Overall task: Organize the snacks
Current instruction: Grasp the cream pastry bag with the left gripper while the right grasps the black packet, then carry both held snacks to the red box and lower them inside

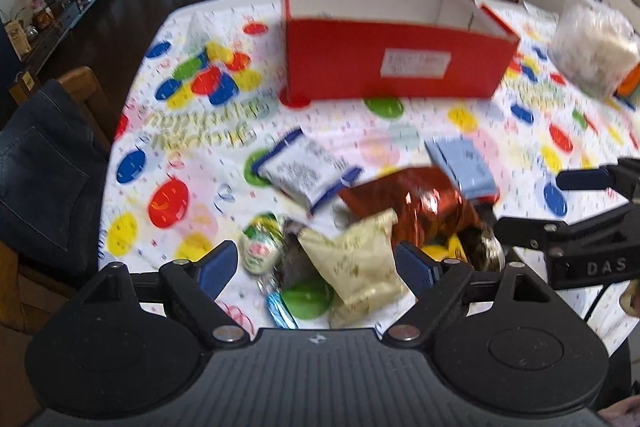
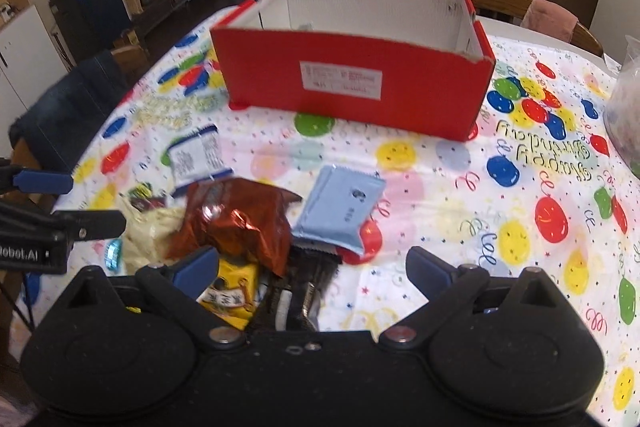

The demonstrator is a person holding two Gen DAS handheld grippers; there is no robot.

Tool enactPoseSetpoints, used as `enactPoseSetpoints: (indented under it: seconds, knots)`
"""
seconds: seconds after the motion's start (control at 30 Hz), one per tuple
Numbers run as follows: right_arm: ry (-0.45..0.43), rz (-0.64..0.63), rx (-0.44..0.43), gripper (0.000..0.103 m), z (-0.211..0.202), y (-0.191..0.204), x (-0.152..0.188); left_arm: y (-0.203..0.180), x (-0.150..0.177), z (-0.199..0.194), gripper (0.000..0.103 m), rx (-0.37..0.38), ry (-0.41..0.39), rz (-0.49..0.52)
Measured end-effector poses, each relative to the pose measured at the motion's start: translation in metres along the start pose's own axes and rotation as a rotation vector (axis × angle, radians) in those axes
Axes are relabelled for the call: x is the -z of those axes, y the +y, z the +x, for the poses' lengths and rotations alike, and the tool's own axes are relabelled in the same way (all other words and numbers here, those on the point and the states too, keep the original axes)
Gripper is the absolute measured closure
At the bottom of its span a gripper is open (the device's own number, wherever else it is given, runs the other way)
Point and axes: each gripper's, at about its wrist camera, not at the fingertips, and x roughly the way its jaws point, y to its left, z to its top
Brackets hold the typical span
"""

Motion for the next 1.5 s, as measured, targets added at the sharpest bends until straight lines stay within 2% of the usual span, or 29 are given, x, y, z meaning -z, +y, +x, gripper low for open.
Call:
enactPoseSetpoints:
  seconds: [0.1, 0.27, 0.4, 0.47, 0.63, 0.7, 0.93, 1.0, 1.17, 1.5]
  knots:
    - [0.028, -0.001, -0.002, 0.014, 0.01, 0.001, 0.004, -0.007, 0.004, 0.009, 0.017, -0.002, 0.023, 0.018]
    - [0.053, 0.004, 0.004, 0.019, 0.021, 0.001, 0.008, -0.014, 0.006, 0.021, 0.017, 0.009, 0.058, 0.027]
    - [0.074, 0.007, 0.014, 0.028, 0.03, 0.001, 0.009, -0.012, 0.006, 0.031, 0.017, 0.01, 0.089, -0.01]
    - [0.08, 0.008, 0.022, 0.03, 0.034, 0.001, 0.009, -0.01, 0.006, 0.035, 0.017, 0.007, 0.102, -0.022]
    - [0.095, -0.006, 0.006, 0.038, 0.037, 0.006, 0.012, -0.009, 0.006, 0.041, 0.017, 0.019, 0.114, -0.047]
    - [0.106, -0.016, -0.005, 0.044, 0.039, 0.007, 0.012, -0.009, 0.006, 0.042, 0.018, 0.029, 0.114, -0.057]
    - [0.115, -0.034, -0.01, 0.054, 0.04, 0.008, 0.014, -0.008, 0.004, 0.045, 0.038, 0.077, 0.131, -0.086]
    - [0.114, -0.03, -0.016, 0.059, 0.04, 0.007, 0.014, -0.01, 0.004, 0.045, 0.049, 0.083, 0.136, -0.084]
    - [0.11, -0.021, -0.026, 0.067, 0.036, 0.004, 0.016, -0.009, 0.004, 0.044, 0.063, 0.094, 0.147, -0.106]
    - [0.109, 0.071, -0.051, 0.07, 0.021, -0.006, 0.023, -0.001, 0.009, 0.034, 0.068, 0.091, 0.142, -0.132]
